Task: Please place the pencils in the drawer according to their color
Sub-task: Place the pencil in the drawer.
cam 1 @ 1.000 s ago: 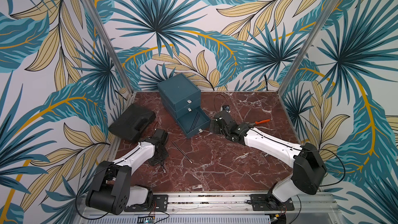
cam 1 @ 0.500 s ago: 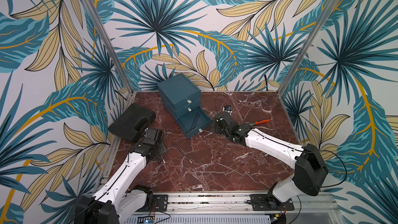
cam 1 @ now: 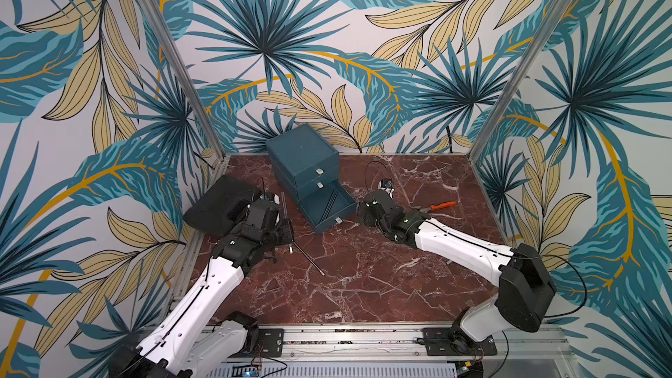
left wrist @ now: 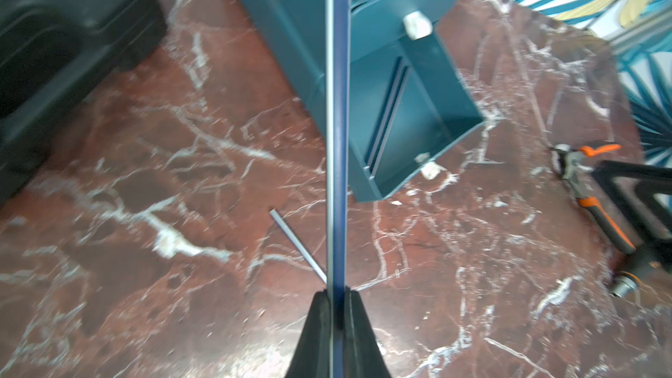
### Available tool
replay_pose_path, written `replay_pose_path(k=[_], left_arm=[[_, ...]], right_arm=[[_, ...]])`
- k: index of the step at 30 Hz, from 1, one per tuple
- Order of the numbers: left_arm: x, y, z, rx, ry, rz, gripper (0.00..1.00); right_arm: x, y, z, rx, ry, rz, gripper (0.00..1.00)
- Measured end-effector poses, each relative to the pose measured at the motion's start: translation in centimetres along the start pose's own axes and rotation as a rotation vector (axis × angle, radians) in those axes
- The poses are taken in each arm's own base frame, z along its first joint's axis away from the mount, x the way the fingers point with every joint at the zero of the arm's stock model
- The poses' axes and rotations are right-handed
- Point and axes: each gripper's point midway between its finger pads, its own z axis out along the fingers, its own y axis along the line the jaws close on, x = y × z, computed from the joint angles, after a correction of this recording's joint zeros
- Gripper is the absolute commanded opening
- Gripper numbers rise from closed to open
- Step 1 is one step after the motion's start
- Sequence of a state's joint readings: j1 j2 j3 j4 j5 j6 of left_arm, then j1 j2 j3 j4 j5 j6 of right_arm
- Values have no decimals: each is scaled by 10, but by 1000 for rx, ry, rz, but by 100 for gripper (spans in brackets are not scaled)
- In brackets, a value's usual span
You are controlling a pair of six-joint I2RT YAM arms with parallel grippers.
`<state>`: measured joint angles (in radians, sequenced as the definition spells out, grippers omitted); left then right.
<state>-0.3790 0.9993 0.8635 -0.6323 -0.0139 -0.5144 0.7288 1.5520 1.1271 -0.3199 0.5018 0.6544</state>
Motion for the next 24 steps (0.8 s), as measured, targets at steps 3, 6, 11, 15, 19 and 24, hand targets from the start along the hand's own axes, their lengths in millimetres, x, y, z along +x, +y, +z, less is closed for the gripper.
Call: replay_pose_path(k=[3, 6, 11, 15, 19, 24], left_arm=[[-7, -21, 6, 36, -1, 63, 0], [-12, -37, 17, 54, 7, 122, 0], [-26, -61, 37, 54, 10, 240, 0], [-41, -73, 55, 29, 0, 332, 0], [-53, -79, 76, 0, 1, 400, 0], [-59, -86, 102, -17, 29, 472, 0]], right_arm=[[-1, -1, 0, 2, -4, 1, 100], [-2, -1, -2, 4, -9, 4, 100], [-4, -2, -4, 1, -16, 19, 99], [-4, -1, -5, -18, -23, 35, 100], [-2, 0, -10, -58, -35, 52, 100], [-11, -1, -17, -68, -67, 71, 99]])
